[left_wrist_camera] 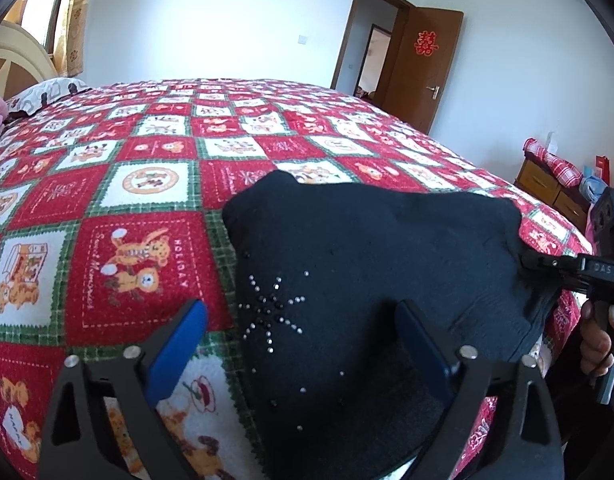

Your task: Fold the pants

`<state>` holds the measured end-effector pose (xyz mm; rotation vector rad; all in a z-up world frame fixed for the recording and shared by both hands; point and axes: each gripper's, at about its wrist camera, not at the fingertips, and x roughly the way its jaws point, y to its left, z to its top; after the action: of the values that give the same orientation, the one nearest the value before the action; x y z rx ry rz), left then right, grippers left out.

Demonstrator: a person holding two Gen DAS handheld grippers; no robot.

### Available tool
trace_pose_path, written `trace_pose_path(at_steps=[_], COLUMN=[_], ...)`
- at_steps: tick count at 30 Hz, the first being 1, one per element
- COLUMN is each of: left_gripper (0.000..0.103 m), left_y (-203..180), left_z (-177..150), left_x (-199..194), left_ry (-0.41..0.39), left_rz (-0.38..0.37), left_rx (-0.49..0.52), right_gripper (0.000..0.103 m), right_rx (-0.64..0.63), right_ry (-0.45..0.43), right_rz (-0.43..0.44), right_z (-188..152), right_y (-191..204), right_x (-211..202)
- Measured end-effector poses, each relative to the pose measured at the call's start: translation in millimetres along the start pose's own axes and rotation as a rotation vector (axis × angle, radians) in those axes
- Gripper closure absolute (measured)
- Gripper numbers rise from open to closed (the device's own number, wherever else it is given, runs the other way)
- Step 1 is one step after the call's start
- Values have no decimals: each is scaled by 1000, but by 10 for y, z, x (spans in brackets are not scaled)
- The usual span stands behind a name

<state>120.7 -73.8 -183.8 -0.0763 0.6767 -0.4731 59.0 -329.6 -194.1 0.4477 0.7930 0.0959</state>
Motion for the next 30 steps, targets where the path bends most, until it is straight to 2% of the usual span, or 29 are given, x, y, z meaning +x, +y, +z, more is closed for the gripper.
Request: trace_pose_path(at_steps=[4,6,7,9,11,22,30], left_gripper=[23,38,44,72,79,91,92], left_y=[-60,-73,-77,-66,-39,43,240], left_z=[29,44,47,57,62,127,280], left_x=[41,40,26,6,-4,-223,-465], left_ry=[5,2,-1,-3,1,-54,-116], left_rz=[-44,-63,-72,-84,-106,-164,-136], left_rx=[24,27,29,27,12,-29,-43], right_gripper=[58,58,63,70,74,78,79], right_rx=[-5,12,11,10,12,-65,-124], right_ry=[-2,0,1,-4,-11,-83,-105], right_rz=[-24,-17,-13,0,7,-17,27], right_z=[23,34,37,27,9,3,211], right_y=[-28,-45,-41,-28,-10,258,633], right_x=[79,84,75,35,-10,-243,-270])
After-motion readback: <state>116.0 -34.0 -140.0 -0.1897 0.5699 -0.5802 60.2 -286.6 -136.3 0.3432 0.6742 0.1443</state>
